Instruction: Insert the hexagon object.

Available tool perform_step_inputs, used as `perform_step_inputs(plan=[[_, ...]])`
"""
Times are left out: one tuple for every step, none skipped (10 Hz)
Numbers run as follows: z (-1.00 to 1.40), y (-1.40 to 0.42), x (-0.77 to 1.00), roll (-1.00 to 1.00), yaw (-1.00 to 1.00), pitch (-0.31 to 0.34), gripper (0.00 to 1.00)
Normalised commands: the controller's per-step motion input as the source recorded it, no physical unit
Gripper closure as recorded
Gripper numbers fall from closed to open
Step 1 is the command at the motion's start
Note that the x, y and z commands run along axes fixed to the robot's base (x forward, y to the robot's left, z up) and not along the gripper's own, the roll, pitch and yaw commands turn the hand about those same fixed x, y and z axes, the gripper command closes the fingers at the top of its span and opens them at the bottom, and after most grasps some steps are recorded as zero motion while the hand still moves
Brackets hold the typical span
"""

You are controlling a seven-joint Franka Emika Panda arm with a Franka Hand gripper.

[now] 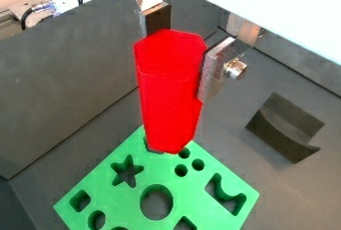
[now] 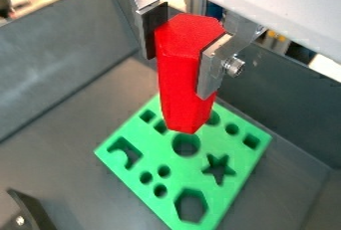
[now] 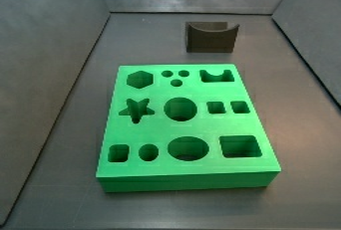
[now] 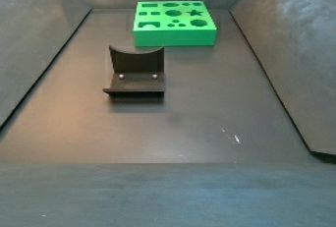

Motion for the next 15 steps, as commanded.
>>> perform_step_inputs(plan=[[-1.0,0.0,-0.41,0.06,0.0,-0.06,1.0],[-1.0,0.01,-0.4,0.1,0.0,-0.06,1.0],[-1.0,0.0,-0.22,0.14,0.0,-0.004,1.0],[-0.97,0.0,-0.01,0.08,0.0,0.014,1.0],[-0.72,0.09,0.07,0.0,0.06,0.023,1.0],[-0.63,0.08,0.02,0.06,0.03,0.014,1.0],[-0.49,0.1,-0.18,0.0,0.0,0.0,1.0],[-0.54,0.2,-0.37,0.0,-0.02,0.0,1.0],[-0.59,0.37,-0.42,0.01,0.0,-0.006,1.0],[-0.64,0.43,-0.2,0.06,0.0,0.0,1.0],[-0.68,0.43,0.07,0.11,0.0,0.0,1.0],[-0.67,0.22,0.54,0.0,0.0,0.09,1.0],[-0.68,0.05,0.59,0.0,0.0,0.101,1.0],[-0.65,0.0,0.52,0.0,0.0,0.091,1.0],[-0.63,0.0,0.5,0.0,0.0,0.103,1.0]])
